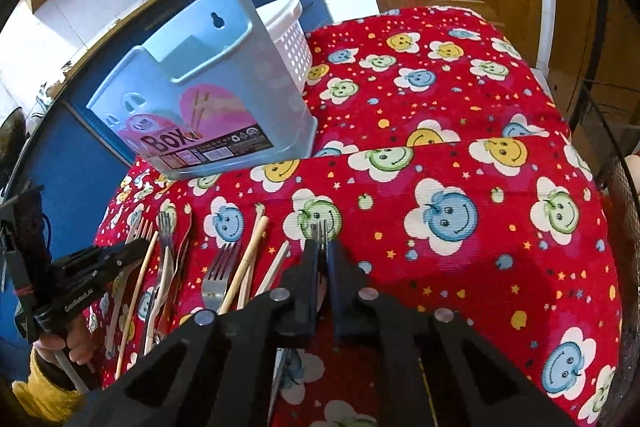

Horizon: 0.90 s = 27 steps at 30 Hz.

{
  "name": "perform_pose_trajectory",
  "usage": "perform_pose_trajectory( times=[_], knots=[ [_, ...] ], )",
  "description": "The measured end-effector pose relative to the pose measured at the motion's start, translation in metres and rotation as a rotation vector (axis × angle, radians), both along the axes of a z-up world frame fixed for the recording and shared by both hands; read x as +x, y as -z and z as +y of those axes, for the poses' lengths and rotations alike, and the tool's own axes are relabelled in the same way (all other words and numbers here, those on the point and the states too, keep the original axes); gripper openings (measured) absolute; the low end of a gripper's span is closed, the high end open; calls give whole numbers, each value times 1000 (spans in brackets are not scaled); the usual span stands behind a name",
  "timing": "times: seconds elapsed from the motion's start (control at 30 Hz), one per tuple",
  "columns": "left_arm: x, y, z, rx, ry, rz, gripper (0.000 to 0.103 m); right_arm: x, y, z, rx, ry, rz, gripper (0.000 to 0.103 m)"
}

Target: Organize utensils

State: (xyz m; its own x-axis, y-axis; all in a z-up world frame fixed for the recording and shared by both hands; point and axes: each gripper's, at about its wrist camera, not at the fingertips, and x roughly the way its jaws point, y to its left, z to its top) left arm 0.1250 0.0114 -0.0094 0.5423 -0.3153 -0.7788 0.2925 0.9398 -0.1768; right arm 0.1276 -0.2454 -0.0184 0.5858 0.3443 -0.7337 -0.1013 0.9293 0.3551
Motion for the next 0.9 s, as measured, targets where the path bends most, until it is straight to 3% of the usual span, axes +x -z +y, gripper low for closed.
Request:
perform_pose_trajectory(
  times=[0.3, 0.53, 0.9],
  knots=[
    [-18, -23, 4, -33, -43, -75, 4, -22, -21, -5, 6, 19, -97, 2],
    [-40, -48, 8, -51, -82, -190, 4, -47, -48, 3, -54, 27, -201, 2],
    [-62, -84, 15, -105, -120, -303, 4, -73, -86, 14, -110, 37, -344, 2]
  ],
)
